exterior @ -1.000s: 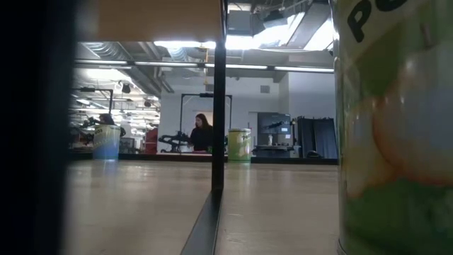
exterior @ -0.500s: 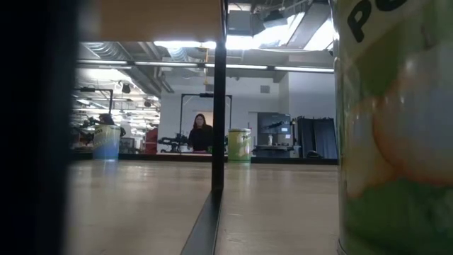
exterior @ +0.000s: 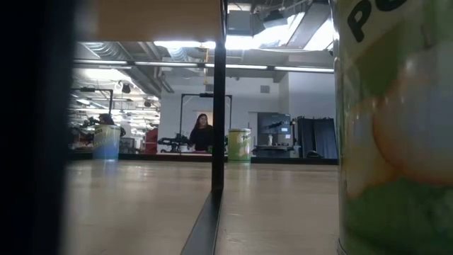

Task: Pick and place cans onto a shelf
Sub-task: Put the bottom canned oranges on the shelf

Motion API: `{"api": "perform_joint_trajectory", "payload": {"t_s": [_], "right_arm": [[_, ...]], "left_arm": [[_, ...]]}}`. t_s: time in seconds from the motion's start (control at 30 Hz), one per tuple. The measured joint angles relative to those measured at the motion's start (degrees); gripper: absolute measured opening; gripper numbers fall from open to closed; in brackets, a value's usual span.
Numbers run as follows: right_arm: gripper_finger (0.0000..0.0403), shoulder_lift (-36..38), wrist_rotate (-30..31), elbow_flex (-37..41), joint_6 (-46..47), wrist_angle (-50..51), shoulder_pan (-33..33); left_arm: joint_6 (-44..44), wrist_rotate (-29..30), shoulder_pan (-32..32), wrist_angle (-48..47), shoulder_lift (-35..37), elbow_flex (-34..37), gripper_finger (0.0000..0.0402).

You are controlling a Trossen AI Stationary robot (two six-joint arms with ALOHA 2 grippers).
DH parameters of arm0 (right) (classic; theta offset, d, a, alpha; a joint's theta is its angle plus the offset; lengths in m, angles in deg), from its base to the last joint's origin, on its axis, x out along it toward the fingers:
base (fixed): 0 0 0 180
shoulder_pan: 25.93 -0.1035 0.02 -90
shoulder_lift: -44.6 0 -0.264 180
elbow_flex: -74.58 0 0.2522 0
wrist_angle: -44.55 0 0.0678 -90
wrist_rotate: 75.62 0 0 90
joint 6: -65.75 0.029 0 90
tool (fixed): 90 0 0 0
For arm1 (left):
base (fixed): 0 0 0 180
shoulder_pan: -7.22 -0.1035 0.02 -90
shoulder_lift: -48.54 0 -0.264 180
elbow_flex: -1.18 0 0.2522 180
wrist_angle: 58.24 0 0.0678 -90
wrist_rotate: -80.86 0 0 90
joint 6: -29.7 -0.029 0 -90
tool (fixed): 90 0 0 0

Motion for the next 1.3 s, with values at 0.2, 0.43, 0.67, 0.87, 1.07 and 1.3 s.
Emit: {"api": "perform_joint_trajectory", "payload": {"t_s": [0.2,0.43,0.67,0.87,1.07,1.3], "right_arm": [[0.0029,0.0,0.0,0.0,0.0,0.0,0.0],[0.0029,0.0,0.0,0.0,0.0,0.0,0.0],[0.0029,0.0,0.0,0.0,0.0,0.0,0.0],[0.0029,0.0,0.0,0.0,0.0,0.0,0.0],[0.0029,0.0,0.0,0.0,0.0,0.0,0.0],[0.0029,0.0,0.0,0.0,0.0,0.0,0.0]], "left_arm": [[1.3,0.4,0.0,-2.9,0.0,0.0,0.0],[1.3,0.5,0.0,-5.0,0.0,0.0,0.0],[2.2,-0.4,0.0,-6.3,0.0,0.0,0.0],[2.9,-1.7,0.2,-6.3,0.0,0.0,0.0],[4.3,-1.7,1.3,-6.3,0.0,0.0,0.0],[7.2,-1.7,2.8,-6.3,0.0,0.0,0.0]]}}
